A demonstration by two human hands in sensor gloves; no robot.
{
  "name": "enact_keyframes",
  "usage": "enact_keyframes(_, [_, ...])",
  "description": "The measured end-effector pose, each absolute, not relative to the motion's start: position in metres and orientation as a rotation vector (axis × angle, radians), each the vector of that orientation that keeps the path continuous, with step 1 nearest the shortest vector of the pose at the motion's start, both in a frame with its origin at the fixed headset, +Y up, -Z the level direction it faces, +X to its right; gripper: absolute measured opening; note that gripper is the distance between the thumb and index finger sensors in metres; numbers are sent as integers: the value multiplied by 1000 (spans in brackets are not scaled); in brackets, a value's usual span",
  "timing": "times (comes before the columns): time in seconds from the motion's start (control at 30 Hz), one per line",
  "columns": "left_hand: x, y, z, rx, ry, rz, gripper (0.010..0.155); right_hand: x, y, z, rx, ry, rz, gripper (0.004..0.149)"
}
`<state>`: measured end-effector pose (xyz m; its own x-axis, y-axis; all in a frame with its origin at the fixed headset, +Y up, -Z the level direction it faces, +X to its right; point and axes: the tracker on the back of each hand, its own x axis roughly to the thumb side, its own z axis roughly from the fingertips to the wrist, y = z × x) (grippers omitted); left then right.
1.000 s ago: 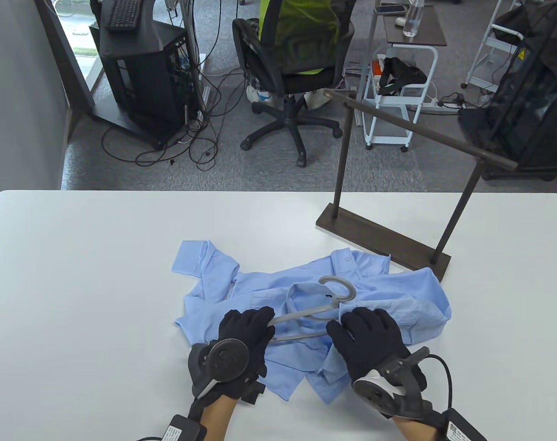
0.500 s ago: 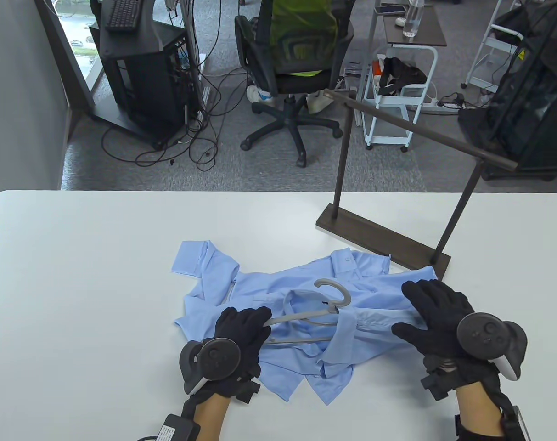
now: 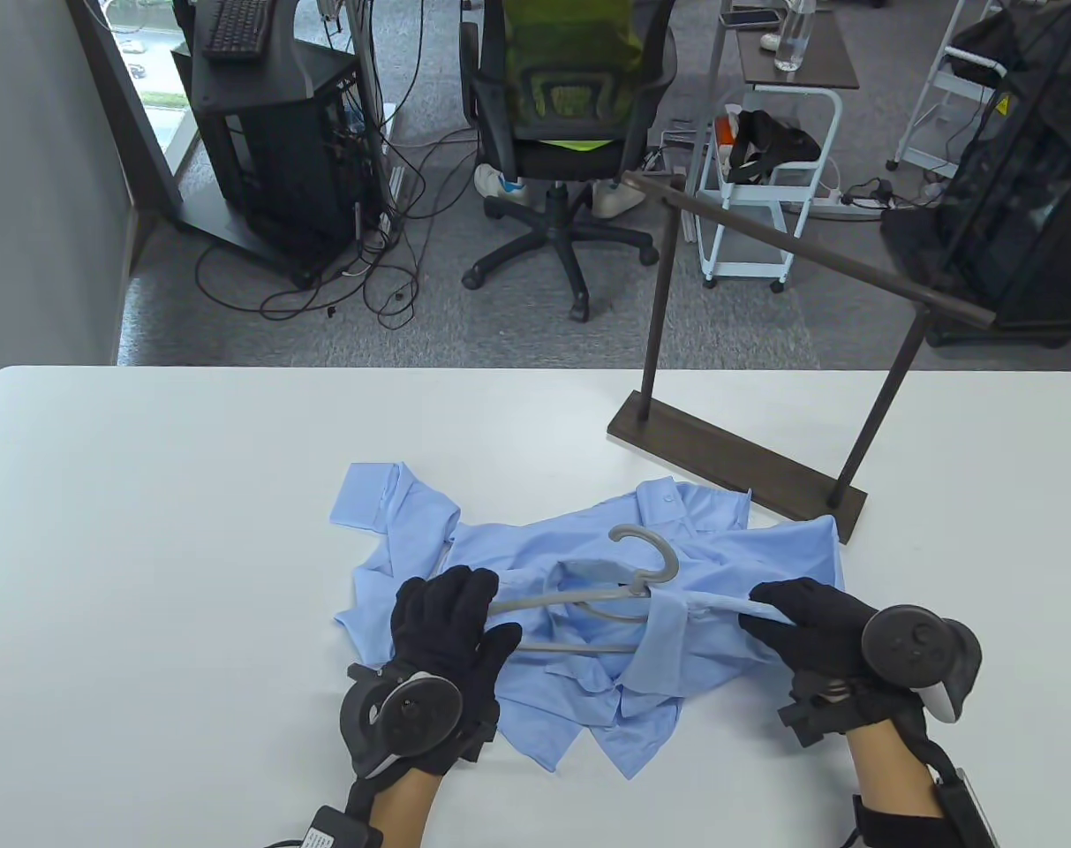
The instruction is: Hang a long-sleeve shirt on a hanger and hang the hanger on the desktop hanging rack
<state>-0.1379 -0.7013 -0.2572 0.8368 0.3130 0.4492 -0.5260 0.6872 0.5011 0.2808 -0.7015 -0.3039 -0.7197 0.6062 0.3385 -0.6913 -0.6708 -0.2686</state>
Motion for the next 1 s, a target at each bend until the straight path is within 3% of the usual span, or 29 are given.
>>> enact_keyframes(0.07, [-131, -690, -244, 774, -370, 358, 70, 281, -699, -302, 262, -532, 2332, 43])
enact_keyframes(0.13, [-115, -686, -237, 760, -331, 295, 59, 281, -698, -300, 253, -554, 2319, 43])
enact_keyframes(0.2, [-103, -695, -243, 592, -278, 321, 57, 280, -697, -299, 246, -543, 2312, 43])
enact_keyframes(0.33, [-80, -732, -269, 218, -185, 347, 74, 274, -695, -297, 231, -555, 2316, 43])
enact_keyframes(0.43, [-73, -747, -279, 132, -188, 323, 80, 272, -694, -296, 242, -552, 2319, 43])
enact_keyframes(0.5, [-74, -755, -284, 43, -166, 418, 73, 272, -695, -297, 245, -547, 2315, 43])
enact_keyframes(0.6, [-83, -758, -289, -13, -133, 533, 53, 272, -697, -298, 241, -533, 2316, 43])
enact_keyframes(0.67, [-99, -755, -291, -2, -93, 635, 47, 275, -699, -299, 229, -526, 2308, 44])
enact_keyframes(0.87, [-167, -751, -295, 0, 32, 959, 47, 290, -705, -305, 223, -456, 2209, 44])
enact_keyframes(1.0, [-195, -748, -301, 36, -45, 1102, 47, 294, -709, -309, 284, -353, 2182, 44])
